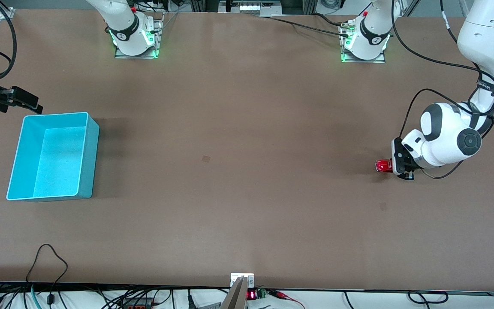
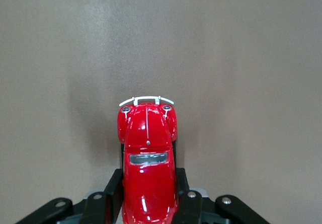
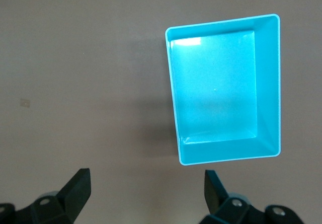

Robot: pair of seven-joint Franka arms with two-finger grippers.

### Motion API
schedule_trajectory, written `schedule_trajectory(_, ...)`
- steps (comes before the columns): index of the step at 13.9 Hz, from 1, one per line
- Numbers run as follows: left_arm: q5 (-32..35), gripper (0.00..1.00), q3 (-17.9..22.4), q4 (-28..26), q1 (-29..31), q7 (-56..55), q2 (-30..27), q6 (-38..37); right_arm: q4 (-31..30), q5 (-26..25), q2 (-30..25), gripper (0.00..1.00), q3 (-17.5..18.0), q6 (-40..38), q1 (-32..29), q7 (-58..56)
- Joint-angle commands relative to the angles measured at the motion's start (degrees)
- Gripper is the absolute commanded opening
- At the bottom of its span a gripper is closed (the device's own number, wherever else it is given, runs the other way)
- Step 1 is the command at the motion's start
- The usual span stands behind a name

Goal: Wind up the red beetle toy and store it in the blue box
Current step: 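Drag the held car backward along the table with the left gripper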

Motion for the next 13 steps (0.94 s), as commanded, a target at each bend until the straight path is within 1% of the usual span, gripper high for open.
schedule_trajectory(1, -0.4, 0.10, -0.9, 0.2, 1.7, 0.7, 0.1, -0.7, -0.1, -0.2, -0.2, 1.00, 0.2, 0.1, -0.3, 0.6)
schedule_trajectory(3, -0.4, 0.10, -0.9, 0.2, 2.6, 1.2, 0.2, -0.8, -0.1, -0.2, -0.2, 1.00, 0.2, 0.1, -0.3, 0.6)
schedule_trajectory(6, -0.3, 0.10, -0.9, 0.5, 5.9, 2.4, 1.5, -0.6, -0.1, -0.2, -0.2, 1.00, 0.2, 0.1, -0.3, 0.6)
schedule_trajectory(13, -0.1, 0.10, -0.9, 1.8, 12.0, 15.2, 2.6, -0.5, -0.1, -0.2, -0.3, 1.00, 0.2, 0.1, -0.2, 0.6)
